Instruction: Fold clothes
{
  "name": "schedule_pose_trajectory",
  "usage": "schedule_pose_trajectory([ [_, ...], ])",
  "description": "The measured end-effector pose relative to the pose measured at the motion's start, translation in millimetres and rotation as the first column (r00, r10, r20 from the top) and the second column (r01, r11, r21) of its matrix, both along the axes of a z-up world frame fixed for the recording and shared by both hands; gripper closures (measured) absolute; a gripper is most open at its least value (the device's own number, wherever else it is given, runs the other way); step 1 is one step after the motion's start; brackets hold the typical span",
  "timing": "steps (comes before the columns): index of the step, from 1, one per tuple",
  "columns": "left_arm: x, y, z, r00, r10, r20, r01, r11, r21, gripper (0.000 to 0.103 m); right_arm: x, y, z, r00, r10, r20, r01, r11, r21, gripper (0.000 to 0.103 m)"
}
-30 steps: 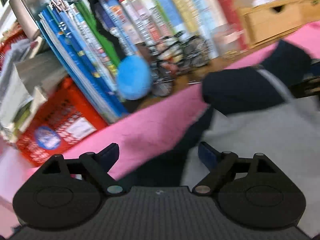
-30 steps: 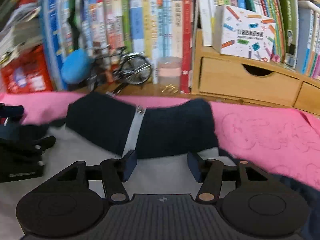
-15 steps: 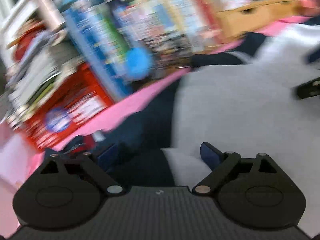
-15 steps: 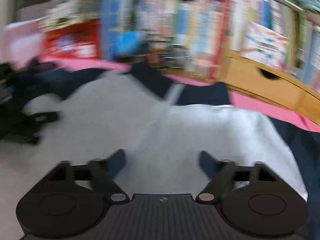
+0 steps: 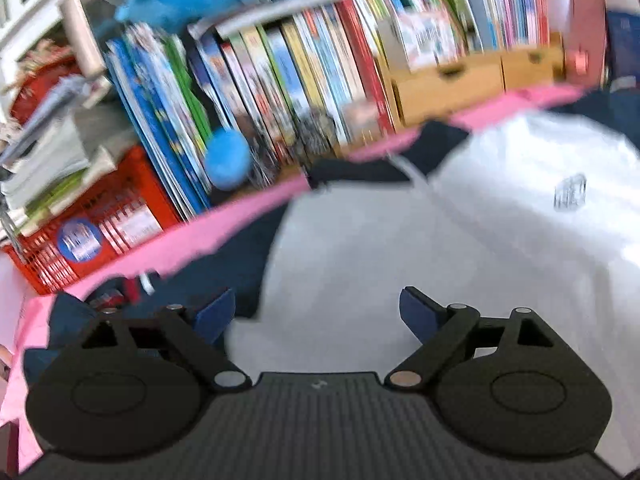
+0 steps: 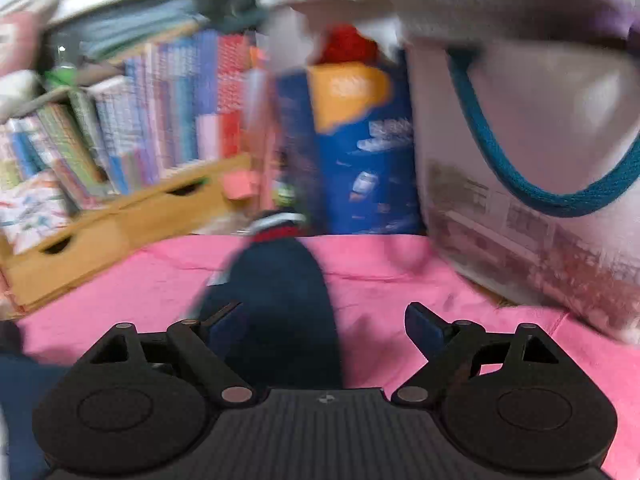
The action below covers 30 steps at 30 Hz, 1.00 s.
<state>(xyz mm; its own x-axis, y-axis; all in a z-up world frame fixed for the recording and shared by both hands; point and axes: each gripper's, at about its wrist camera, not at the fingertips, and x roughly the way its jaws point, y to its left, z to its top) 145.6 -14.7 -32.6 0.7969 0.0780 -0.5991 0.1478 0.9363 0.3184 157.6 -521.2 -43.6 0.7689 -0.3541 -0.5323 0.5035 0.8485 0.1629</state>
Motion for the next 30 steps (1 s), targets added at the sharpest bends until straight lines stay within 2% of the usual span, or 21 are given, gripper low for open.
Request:
schedule_pose_trajectory([
  [2, 1.8, -3.3, -12.8, 1.000, 0.014, -0.016, -0.013, 1.000, 0.016, 0.011, 15.3, -19.7, -10.4, 0.999, 0.034, 0.014, -0.035, 0.997, 0.063, 0.011],
  [5, -6.3, -6.6, -20.3, 0.998, 0.024, 0.056, -0.026, 0.999, 0.031, 0.009, 50.1, -32.1, -21.3, 0.998, 0.059, -0.029, -0.057, 0.996, 0.075, 0.003],
  [6, -9.7, -9.2, -22.9, 0.996, 0.023, 0.082, -0.027, 0.998, 0.050, 0.009, 64.4, -36.0, -26.4, 0.995, 0.074, -0.062, -0.069, 0.994, 0.080, 0.019],
  [7, -12.0, -12.3, -24.5, 0.995, 0.020, 0.098, -0.027, 0.997, 0.074, 0.009, 74.2, -36.4, -29.1, 0.993, 0.087, -0.084, -0.080, 0.993, 0.083, 0.039],
  [8, -13.3, -15.4, -25.5, 0.994, 0.018, 0.107, -0.028, 0.995, 0.096, 0.009, 78.6, -32.9, -28.8, 0.992, 0.089, -0.093, -0.084, 0.995, 0.062, 0.072],
  [9, -14.4, -18.1, -26.2, 0.993, 0.016, 0.116, -0.029, 0.993, 0.116, 0.009, 80.2, -28.5, -25.6, 0.991, 0.095, -0.094, -0.092, 0.995, 0.042, 0.098],
  [11, -15.6, -19.9, -27.1, 0.992, 0.014, 0.124, -0.031, 0.991, 0.131, 0.009, 64.4, -16.4, -1.1, 0.996, 0.084, -0.016, -0.085, 0.996, -0.038, 0.097],
  [12, -15.5, -19.6, -27.2, 0.992, 0.015, 0.123, -0.031, 0.991, 0.130, 0.008, 51.5, -9.0, 12.7, 0.997, 0.067, 0.032, -0.063, 0.991, -0.117, 0.097],
  [13, -14.9, -18.3, -27.4, 0.992, 0.018, 0.122, -0.033, 0.992, 0.124, 0.008, 34.4, 0.1, 25.7, 0.996, 0.045, 0.076, -0.025, 0.970, -0.242, 0.097],
  [15, -13.4, -15.4, -27.6, 0.993, 0.025, 0.115, -0.038, 0.994, 0.107, 0.006, 1.8, 15.1, 48.0, 0.988, 0.016, 0.154, 0.056, 0.890, -0.453, 0.097],
  [17, -12.4, -13.3, -27.5, 0.993, 0.032, 0.110, -0.042, 0.995, 0.092, 0.005, -24.1, 16.7, 54.6, 0.986, -0.005, 0.167, 0.099, 0.823, -0.559, 0.094],
  [18, -11.9, -12.4, -27.4, 0.994, 0.035, 0.108, -0.044, 0.995, 0.085, 0.005, -36.1, 15.1, 55.6, 0.987, -0.013, 0.161, 0.107, 0.803, -0.587, 0.092],
  [19, -11.6, -11.7, -27.4, 0.994, 0.037, 0.106, -0.045, 0.996, 0.081, 0.005, -44.9, 9.2, 50.7, 0.991, -0.021, 0.129, 0.092, 0.814, -0.574, 0.089],
  [20, -11.6, -11.6, -27.5, 0.994, 0.037, 0.106, -0.046, 0.996, 0.079, 0.004, -51.4, 2.8, 42.5, 0.996, -0.030, 0.090, 0.075, 0.832, -0.549, 0.083],
  [22, -12.2, -12.6, -27.9, 0.993, 0.037, 0.108, -0.046, 0.995, 0.083, 0.004, -62.2, -9.2, 21.1, 0.998, -0.061, -0.015, 0.045, 0.860, -0.508, 0.052],
  [23, -12.5, -13.1, -28.0, 0.993, 0.037, 0.109, -0.046, 0.995, 0.085, 0.004, -66.0, -14.1, 10.1, 0.994, -0.078, -0.074, 0.033, 0.874, -0.485, 0.032],
  [24, -12.7, -13.3, -28.1, 0.993, 0.037, 0.110, -0.047, 0.995, 0.087, 0.005, -68.1, -17.7, 0.3, 0.987, -0.092, -0.133, 0.022, 0.890, -0.455, 0.028],
  [26, -12.7, -13.2, -28.3, 0.993, 0.036, 0.111, -0.046, 0.995, 0.087, 0.005, -75.9, -20.6, -12.3, 0.963, -0.152, -0.222, 0.047, 0.909, -0.415, 0.028],
  [28, -12.5, -13.3, -28.6, 0.993, 0.036, 0.111, -0.046, 0.995, 0.087, 0.004, -90.8, -12.2, -8.7, 0.949, -0.218, -0.228, 0.105, 0.900, -0.422, 0.027],
  [30, -13.0, -13.5, -28.3, 0.993, 0.036, 0.111, -0.045, 0.995, 0.087, 0.004, -107.0, 8.5, 9.7, 0.951, -0.262, -0.163, 0.165, 0.878, -0.449, 0.023],
])
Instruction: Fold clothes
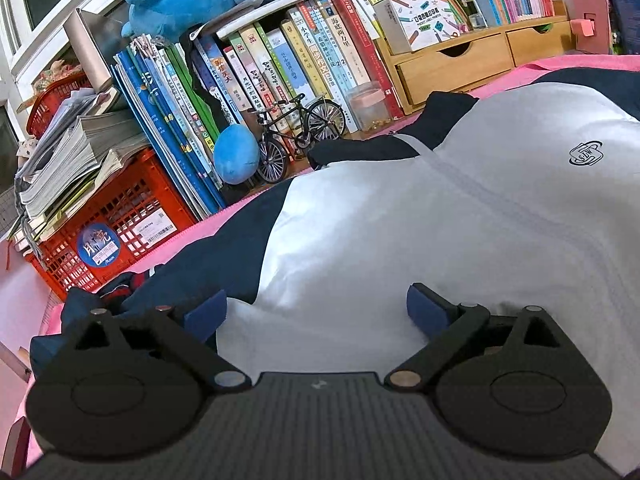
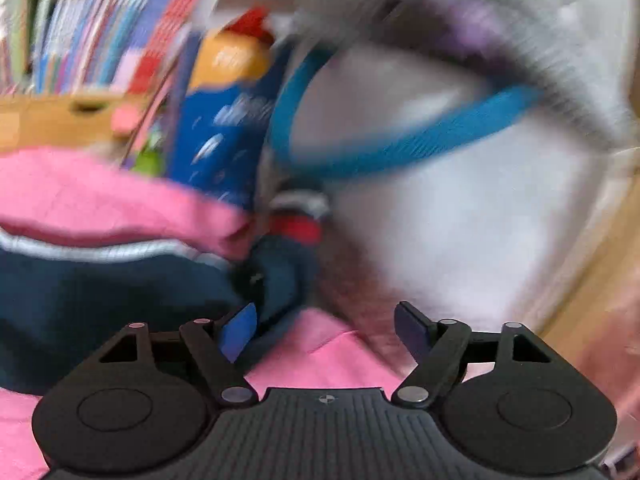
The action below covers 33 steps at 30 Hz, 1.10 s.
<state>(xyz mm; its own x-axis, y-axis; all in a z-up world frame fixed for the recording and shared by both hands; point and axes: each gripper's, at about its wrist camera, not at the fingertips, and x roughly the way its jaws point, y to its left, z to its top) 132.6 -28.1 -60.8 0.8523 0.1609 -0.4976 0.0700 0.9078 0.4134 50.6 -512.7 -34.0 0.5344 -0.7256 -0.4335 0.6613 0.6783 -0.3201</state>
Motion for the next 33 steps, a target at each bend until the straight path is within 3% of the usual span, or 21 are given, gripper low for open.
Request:
schedule_pose_trajectory([
  [2, -0.2, -0.7, -0.1, 1.000, 0.000, 0.001, 0.000, 1.000, 0.004, 0.005, -9.9, 29.6, 21.1, 0.990, 0.105, 0.094, -0.106, 0.994, 0.011, 0.023],
  [3, -0.4, -0.9, -0.1, 1.000, 0.000, 0.002, 0.000, 1.000, 0.005, 0.004, -6.6, 44.3, 28.1, 0.969, 0.212, 0.124, -0.220, 0.974, 0.058, 0.023],
  [5, -0.5, -0.6, 0.1, 1.000, 0.000, 0.001, 0.000, 1.000, 0.003, 0.004, 18.9, 77.2, 31.4, 0.884, 0.435, 0.170, -0.463, 0.865, 0.193, 0.024],
  [7, -1.0, 1.6, 0.5, 1.000, 0.001, -0.003, -0.001, 1.000, -0.010, 0.004, 53.7, 112.3, 24.1, 0.795, 0.575, 0.192, -0.606, 0.742, 0.288, 0.030],
  [8, -1.5, 3.3, 0.8, 1.000, 0.005, -0.007, -0.005, 1.000, -0.021, 0.004, 76.9, 126.3, 17.2, 0.777, 0.604, 0.176, -0.626, 0.712, 0.318, 0.037],
  [11, -1.9, 13.0, 1.7, 1.000, 0.016, -0.027, -0.019, 0.997, -0.079, 0.000, 143.1, 153.5, -7.7, 0.778, 0.614, 0.133, -0.608, 0.684, 0.402, 0.049],
  [13, 0.2, 22.9, 2.3, 0.999, 0.019, -0.051, -0.026, 0.990, -0.141, 0.000, 182.9, 166.5, -27.4, 0.699, 0.713, 0.052, -0.660, 0.616, 0.430, 0.050],
  [14, 1.6, 27.6, 2.0, 0.998, 0.018, -0.063, -0.028, 0.985, -0.172, 0.000, 198.7, 172.8, -34.9, 0.704, 0.710, 0.018, -0.670, 0.656, 0.347, 0.049],
  [15, 3.0, 31.8, 1.8, 0.997, 0.017, -0.074, -0.031, 0.979, -0.199, 0.000, 211.8, 177.1, -40.7, 0.714, 0.700, -0.015, -0.674, 0.693, 0.256, 0.038],
  [16, 4.0, 35.0, 1.8, 0.996, 0.016, -0.082, -0.033, 0.975, -0.220, 0.000, 222.0, 176.3, -43.7, 0.746, 0.665, -0.044, -0.650, 0.740, 0.173, 0.033],
  [17, 4.4, 36.2, 1.7, 0.996, 0.014, -0.085, -0.034, 0.973, -0.229, 0.000, 234.6, 171.9, -46.3, 0.798, 0.598, -0.069, -0.588, 0.799, 0.122, 0.024],
  [18, 4.3, 36.2, 1.6, 0.996, 0.014, -0.086, -0.034, 0.972, -0.232, 0.000, 246.0, 165.8, -46.1, 0.838, 0.541, -0.074, -0.533, 0.839, 0.111, 0.023],
  [19, 3.9, 35.6, 1.3, 0.996, 0.014, -0.085, -0.034, 0.973, -0.230, 0.000, 253.9, 158.8, -39.5, 0.865, 0.498, -0.063, -0.482, 0.860, 0.167, 0.033],
  [20, 3.5, 35.0, 1.0, 0.996, 0.015, -0.083, -0.033, 0.973, -0.227, 0.000, 255.3, 157.0, -30.7, 0.885, 0.462, -0.057, -0.442, 0.873, 0.208, 0.052],
  [22, 3.3, 35.5, 0.7, 0.997, 0.014, -0.082, -0.033, 0.973, -0.230, 0.000, 240.9, 161.8, -14.4, 0.876, 0.482, 0.006, -0.469, 0.851, 0.235, 0.050],
  [23, 3.5, 36.4, 0.6, 0.996, 0.013, -0.084, -0.033, 0.972, -0.235, 0.000, 225.9, 169.5, -8.4, 0.845, 0.533, 0.044, -0.527, 0.816, 0.238, 0.046],
  [26, 4.2, 39.1, 0.4, 0.996, 0.011, -0.089, -0.034, 0.967, -0.252, 0.000, 191.5, 210.6, -5.5, 0.715, 0.698, 0.043, -0.683, 0.683, 0.260, 0.041],
  [27, 4.5, 39.8, 0.5, 0.996, 0.011, -0.090, -0.034, 0.966, -0.256, 0.000, 183.4, 222.7, -7.8, 0.679, 0.733, 0.034, -0.713, 0.648, 0.270, 0.035],
  [30, 4.4, 41.4, 1.5, 0.996, 0.009, -0.093, -0.033, 0.964, -0.264, 0.000, 175.3, 251.8, -29.9, 0.640, 0.768, -0.040, -0.722, 0.618, 0.311, 0.026],
  [31, 3.8, 42.4, 2.3, 0.996, 0.011, -0.092, -0.035, 0.964, -0.264, 0.000, 171.2, 260.2, -37.4, 0.637, 0.769, -0.051, -0.722, 0.618, 0.310, 0.024],
  [33, -2.4, 48.5, 9.4, 0.997, 0.051, -0.066, -0.064, 0.973, -0.223, 0.000, 161.3, 271.9, -43.8, 0.662, 0.749, -0.027, -0.718, 0.644, 0.264, 0.016],
])
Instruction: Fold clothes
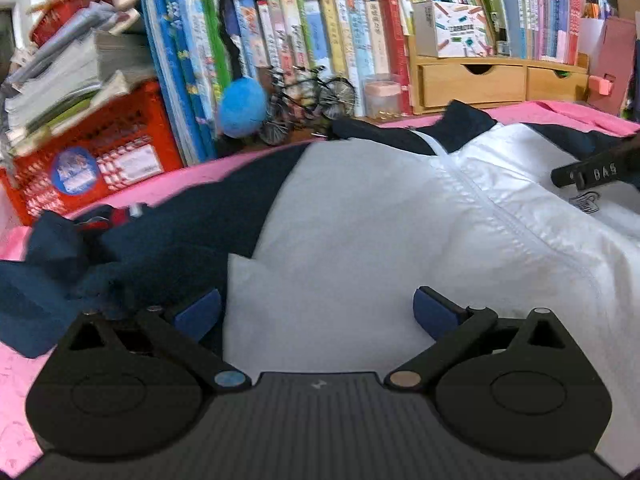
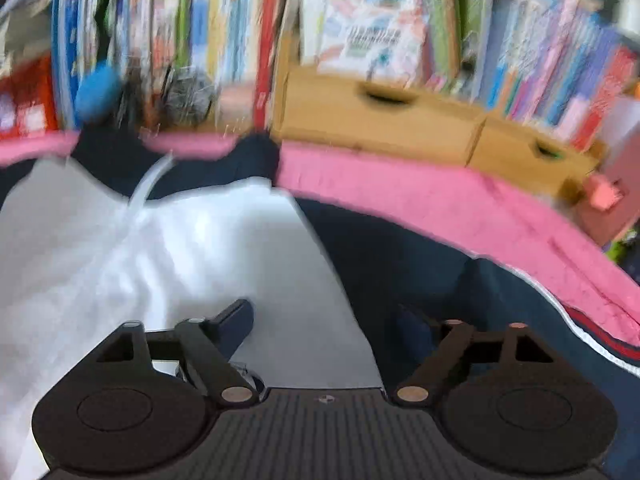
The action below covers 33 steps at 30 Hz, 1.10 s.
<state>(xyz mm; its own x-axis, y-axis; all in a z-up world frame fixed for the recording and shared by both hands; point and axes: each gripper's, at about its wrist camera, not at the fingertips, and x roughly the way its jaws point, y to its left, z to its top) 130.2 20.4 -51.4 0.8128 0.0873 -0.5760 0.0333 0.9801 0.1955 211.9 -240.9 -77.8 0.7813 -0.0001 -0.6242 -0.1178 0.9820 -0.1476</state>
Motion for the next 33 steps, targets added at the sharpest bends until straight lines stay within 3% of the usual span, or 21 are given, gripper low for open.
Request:
schedule_pose_trajectory([
  [3, -8.5, 26.3, 28.0, 0.994, 0.064, 0.087, -0.068, 0.997, 0.043, 0.000, -10.2, 9.9, -3.0, 0.997, -0.019, 0.068, 0.022, 0.999, -0.048, 0.014],
  [5, 0.5, 55.4, 53.1, 0.977, 0.149, 0.154, -0.164, 0.983, 0.084, 0.000, -12.5, 11.6, -2.2, 0.997, -0.027, 0.071, 0.031, 0.998, -0.060, 0.010],
  [8, 38.6, 106.1, 78.2, 0.915, 0.335, 0.224, -0.373, 0.914, 0.157, 0.000, -2.3, 5.1, -5.0, 0.997, -0.039, 0.067, 0.043, 0.997, -0.060, 0.006],
  [10, 77.3, 142.0, 82.2, 0.895, 0.416, 0.160, -0.441, 0.880, 0.179, 0.000, 7.1, -0.8, -7.5, 0.997, -0.046, 0.063, 0.050, 0.997, -0.058, 0.005],
  [13, 127.1, 173.1, 62.5, 0.911, 0.411, 0.001, -0.400, 0.886, 0.234, 0.000, 16.9, -4.7, -9.6, 0.997, -0.057, 0.061, 0.060, 0.996, -0.060, 0.003],
  [15, 151.0, 185.4, 37.5, 0.899, 0.415, -0.143, -0.367, 0.890, 0.271, 0.000, 18.4, -4.1, -9.5, 0.996, -0.063, 0.059, 0.066, 0.996, -0.061, 0.001],
  [17, 149.3, 189.6, 24.5, 0.895, 0.408, -0.178, -0.361, 0.899, 0.247, 0.000, 20.0, -5.7, -9.1, 0.996, -0.066, 0.054, 0.069, 0.996, -0.052, 0.001],
  [19, 141.6, 190.7, 17.8, 0.901, 0.397, -0.172, -0.359, 0.908, 0.215, 0.014, 21.6, -8.9, -8.3, 0.997, -0.069, 0.045, 0.070, 0.997, -0.032, 0.000],
  [21, 131.7, 185.7, 22.9, 0.896, 0.427, -0.125, -0.395, 0.892, 0.219, 0.072, 24.4, -14.4, -7.9, 0.997, -0.074, 0.028, 0.074, 0.997, 0.006, 0.000],
  [22, 127.0, 182.9, 28.3, 0.897, 0.436, -0.077, -0.412, 0.885, 0.218, 0.083, 26.0, -18.1, -7.8, 0.997, -0.079, 0.016, 0.078, 0.996, 0.032, 0.000],
  [23, 121.0, 181.1, 38.4, 0.907, 0.421, -0.006, -0.412, 0.891, 0.188, 0.091, 27.6, -21.7, -7.7, 0.997, -0.083, 0.003, 0.083, 0.995, 0.057, 0.000],
  [27, 86.9, 170.8, 99.2, 0.929, 0.318, 0.190, -0.319, 0.947, -0.023, 0.096, 31.2, -30.1, -7.7, 0.995, -0.092, -0.026, 0.094, 0.988, 0.121, 0.000],
  [30, 46.9, 129.4, 142.1, 0.936, 0.120, 0.331, -0.114, 0.993, -0.040, 0.096, 31.0, -28.4, -7.4, 0.995, -0.093, -0.022, 0.095, 0.989, 0.111, 0.000],
  [33, 3.2, 87.4, 157.8, 0.907, -0.081, 0.413, 0.078, 0.997, 0.023, 0.094, 31.2, -29.0, -7.3, 0.995, -0.093, -0.023, 0.096, 0.989, 0.114, 0.000],
])
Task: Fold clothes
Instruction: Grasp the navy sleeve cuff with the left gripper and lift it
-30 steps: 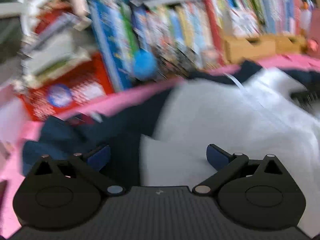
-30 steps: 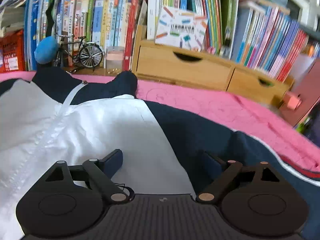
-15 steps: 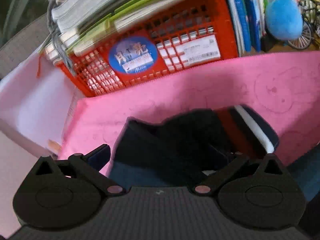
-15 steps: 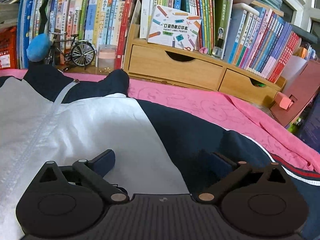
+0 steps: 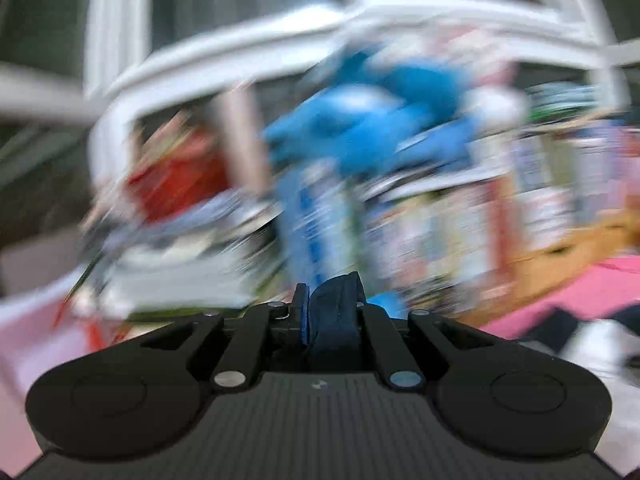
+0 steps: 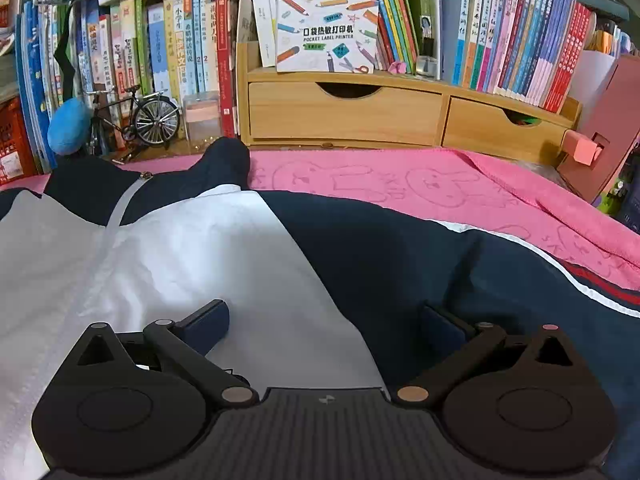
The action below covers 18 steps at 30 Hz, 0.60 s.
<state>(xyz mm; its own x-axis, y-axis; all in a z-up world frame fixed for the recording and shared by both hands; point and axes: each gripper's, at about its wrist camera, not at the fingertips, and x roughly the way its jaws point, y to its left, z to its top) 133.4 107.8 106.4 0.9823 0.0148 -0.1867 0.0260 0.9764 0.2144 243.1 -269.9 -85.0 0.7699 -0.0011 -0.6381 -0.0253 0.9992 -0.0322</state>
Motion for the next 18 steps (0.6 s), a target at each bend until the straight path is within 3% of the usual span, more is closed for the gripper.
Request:
schedule_pose_trajectory([
  [3, -30.9, -18.0, -20.5, 0.996, -0.088, -0.033, 0.089, 0.994, 0.057, 0.089, -0.2, 0.1, 0.0, 1.000, -0.001, -0.001, 0.001, 1.000, -0.001, 0.000],
  [6, -48.2, -18.1, -64.0, 0.971, -0.060, -0.231, 0.078, 0.995, 0.069, 0.087, 0.0, 0.1, -0.1, 1.000, -0.003, -0.001, 0.003, 1.000, 0.000, 0.000],
  [7, -49.4, -14.8, -81.8, 0.946, -0.034, -0.323, 0.065, 0.994, 0.086, 0.086, 0.0, 0.2, -0.2, 1.000, -0.003, -0.001, 0.003, 1.000, 0.001, 0.000],
  [9, -53.4, -5.7, -118.5, 0.871, 0.046, -0.489, 0.037, 0.987, 0.158, 0.079, 0.2, -0.2, -0.2, 1.000, -0.003, -0.003, 0.003, 1.000, 0.005, 0.000],
  [10, -58.9, -1.0, -127.2, 0.855, 0.077, -0.514, 0.029, 0.980, 0.195, 0.075, 0.3, -0.3, -0.1, 1.000, -0.003, -0.004, 0.003, 1.000, 0.008, 0.000],
  [11, -67.4, 3.0, -128.7, 0.855, 0.102, -0.509, 0.017, 0.974, 0.224, 0.070, 0.3, -0.5, -0.2, 1.000, -0.003, -0.004, 0.003, 1.000, 0.010, 0.000],
  [13, -77.7, 7.7, -114.7, 0.866, 0.126, -0.483, -0.009, 0.972, 0.236, 0.041, 0.1, -0.9, -0.2, 1.000, -0.004, -0.006, 0.004, 1.000, 0.014, 0.000],
  [14, -78.7, 8.0, -102.2, 0.884, 0.127, -0.450, -0.027, 0.975, 0.221, 0.016, -0.1, -0.9, -0.1, 1.000, -0.004, -0.006, 0.005, 1.000, 0.014, 0.000],
  [15, -78.5, 6.7, -87.5, 0.908, 0.125, -0.399, -0.045, 0.978, 0.202, 0.006, -0.3, -0.8, 0.0, 1.000, -0.005, -0.006, 0.005, 1.000, 0.014, 0.000],
  [18, -66.4, -11.2, -59.4, 0.949, 0.102, -0.299, -0.042, 0.979, 0.201, 0.000, -0.1, -0.9, 0.0, 1.000, -0.005, -0.006, 0.005, 1.000, 0.015, 0.000],
])
